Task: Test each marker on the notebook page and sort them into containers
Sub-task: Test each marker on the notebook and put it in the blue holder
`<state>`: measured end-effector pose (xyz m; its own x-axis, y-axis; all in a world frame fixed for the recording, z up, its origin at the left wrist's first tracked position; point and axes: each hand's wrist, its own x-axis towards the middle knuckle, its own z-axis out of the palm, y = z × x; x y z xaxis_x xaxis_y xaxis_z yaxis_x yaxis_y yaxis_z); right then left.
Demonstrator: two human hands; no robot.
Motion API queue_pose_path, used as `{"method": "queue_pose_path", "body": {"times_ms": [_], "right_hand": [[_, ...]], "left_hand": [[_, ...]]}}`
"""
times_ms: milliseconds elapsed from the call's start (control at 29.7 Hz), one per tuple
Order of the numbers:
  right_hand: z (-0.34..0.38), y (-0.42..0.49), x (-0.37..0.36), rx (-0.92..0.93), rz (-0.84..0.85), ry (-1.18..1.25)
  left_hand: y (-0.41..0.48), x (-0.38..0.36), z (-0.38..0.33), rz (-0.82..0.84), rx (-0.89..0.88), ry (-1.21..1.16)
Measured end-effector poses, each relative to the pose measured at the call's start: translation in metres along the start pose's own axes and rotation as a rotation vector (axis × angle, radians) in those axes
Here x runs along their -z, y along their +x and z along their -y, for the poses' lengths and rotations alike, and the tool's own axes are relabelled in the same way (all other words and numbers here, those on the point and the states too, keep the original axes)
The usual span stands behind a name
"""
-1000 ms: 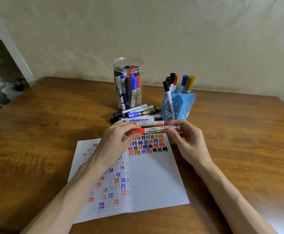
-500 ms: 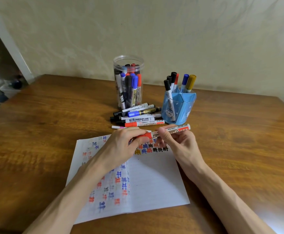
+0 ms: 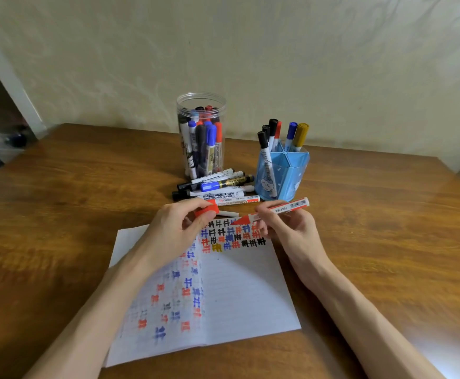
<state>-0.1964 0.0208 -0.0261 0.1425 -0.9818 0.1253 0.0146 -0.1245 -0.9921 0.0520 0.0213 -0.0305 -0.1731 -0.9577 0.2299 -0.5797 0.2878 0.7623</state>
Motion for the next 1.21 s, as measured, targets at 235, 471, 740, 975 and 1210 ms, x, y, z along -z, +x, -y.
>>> {"method": "queue_pose_path", "body": {"times_ms": [235, 471, 740, 975, 1210], "right_hand": [[0.004, -0.004, -0.002, 0.029, 0.032, -0.034], [0.023, 0.001, -0.012, -0.018, -0.130, -0.137], [0.032, -0.006, -0.028, -0.075, -0.198, -0.094], [0.013, -0.017, -0.066, -0.046, -0.122, -0.263], [0.003, -0.020, -0.070, 0.004, -0.101, -0.381]], "left_hand": [[-0.002, 0.009, 0.002, 0.045, 0.039, 0.121], [-0.013, 0.010, 0.004, 0.076, 0.062, 0.115], [-0.016, 0.009, 0.012, 0.068, 0.045, 0.074], [-0.019, 0.012, 0.011, 0.038, -0.004, 0.167], [-0.018, 0.012, 0.016, 0.052, -0.012, 0.235]]}}
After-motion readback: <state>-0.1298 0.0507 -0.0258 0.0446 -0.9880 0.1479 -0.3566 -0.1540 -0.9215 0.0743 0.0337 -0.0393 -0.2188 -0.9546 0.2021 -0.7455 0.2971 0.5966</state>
